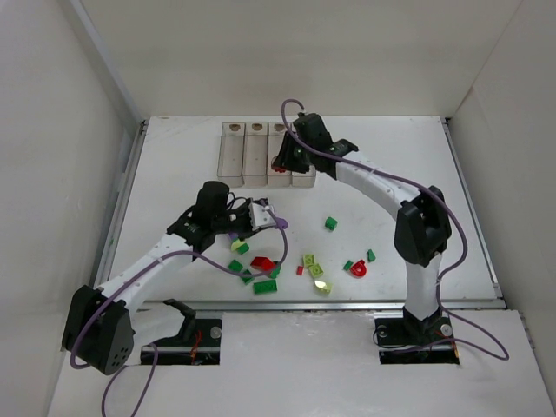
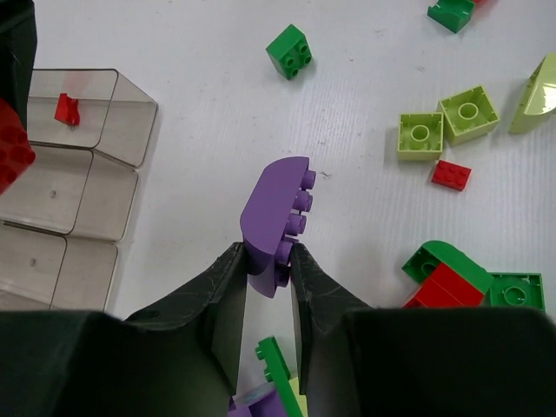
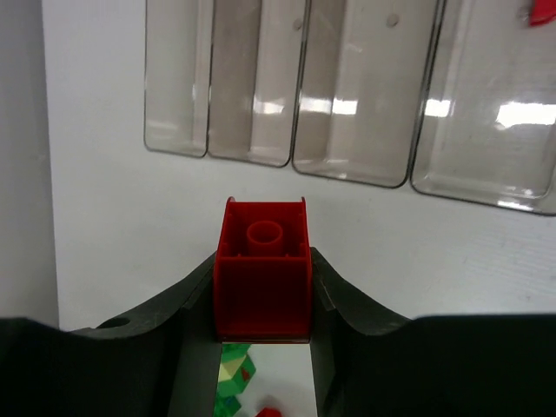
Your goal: Sort the legos into containers by color
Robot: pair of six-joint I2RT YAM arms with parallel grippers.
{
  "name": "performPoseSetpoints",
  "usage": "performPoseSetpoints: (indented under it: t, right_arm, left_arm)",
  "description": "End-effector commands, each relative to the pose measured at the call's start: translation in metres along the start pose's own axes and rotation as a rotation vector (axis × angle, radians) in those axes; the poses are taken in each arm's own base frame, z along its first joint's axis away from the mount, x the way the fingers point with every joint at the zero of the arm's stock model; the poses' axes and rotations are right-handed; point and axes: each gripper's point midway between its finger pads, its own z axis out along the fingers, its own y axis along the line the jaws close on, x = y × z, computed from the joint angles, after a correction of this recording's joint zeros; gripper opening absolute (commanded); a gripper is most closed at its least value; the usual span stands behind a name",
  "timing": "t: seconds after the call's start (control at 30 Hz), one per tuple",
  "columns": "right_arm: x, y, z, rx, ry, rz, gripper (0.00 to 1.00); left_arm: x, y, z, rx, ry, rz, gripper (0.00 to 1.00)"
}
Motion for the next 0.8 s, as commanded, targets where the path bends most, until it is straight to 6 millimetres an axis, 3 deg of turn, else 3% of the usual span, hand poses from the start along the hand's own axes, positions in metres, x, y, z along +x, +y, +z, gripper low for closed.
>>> performPoseSetpoints:
  t: [0.0,0.13,0.2,0.23,0.27,0.3,0.33,0.37,0.53,0.6,0.67,0.7,0.77]
  right_arm:
    - [-0.056,0.009,-0.005,0.002,-0.174,0.012,0.0]
    - [-0.098,-0.029,-0.001,0.143,-0.296,-0.014,0.0]
    - [-0.104,-0.057,0.014,0.224,-0.294,-0.054,0.0]
    - [-0.114,-0.052,0.014,0.226,-0.312,-0.067,0.0]
    - [-0.107,-0.073,0.028,0.28,-0.275,-0.092,0.0]
    - [-0.107,-0.075,0.032,0.286,-0.267,-0.106,0.0]
    - [-0.113,-0.084,0.035,0.308,-0.277,-0.112,0.06]
    - [-0.112,-0.096,0.041,0.339,-0.266,-0.117,0.09]
    - [-0.123,-0.109,0.047,0.326,-0.269,-0.147,0.27]
    - [-0.12,-0.117,0.056,0.322,-0.247,-0.151,0.4]
    - [-0.115,-0.111,0.06,0.278,-0.217,-0.174,0.54]
    - [-0.118,-0.11,0.061,0.253,-0.213,-0.183,0.64]
    - [-0.119,-0.098,0.063,0.193,-0.203,-0.22,0.72]
  left_arm:
    - [-0.007,-0.004,-0.003,0.008,-0.027,0.002,0.0]
    - [-0.011,0.014,-0.004,-0.09,-0.026,-0.049,0.0]
    - [-0.01,0.027,-0.006,-0.169,-0.021,-0.094,0.0]
    - [-0.006,0.034,-0.006,-0.197,-0.012,-0.116,0.0]
    - [-0.005,0.041,-0.008,-0.232,-0.011,-0.132,0.0]
    - [0.0,0.047,-0.009,-0.27,0.006,-0.162,0.0]
    - [-0.005,0.06,-0.013,-0.313,-0.008,-0.162,0.0]
    - [0.004,0.065,-0.012,-0.333,0.014,-0.186,0.0]
    - [-0.005,0.097,-0.011,-0.422,0.011,-0.173,0.0]
    - [-0.004,0.106,-0.005,-0.433,0.011,-0.171,0.0]
    - [-0.013,0.121,-0.003,-0.461,-0.008,-0.155,0.0]
    - [-0.007,0.126,0.003,-0.467,0.006,-0.161,0.0]
    - [-0.014,0.149,0.001,-0.533,-0.006,-0.184,0.0]
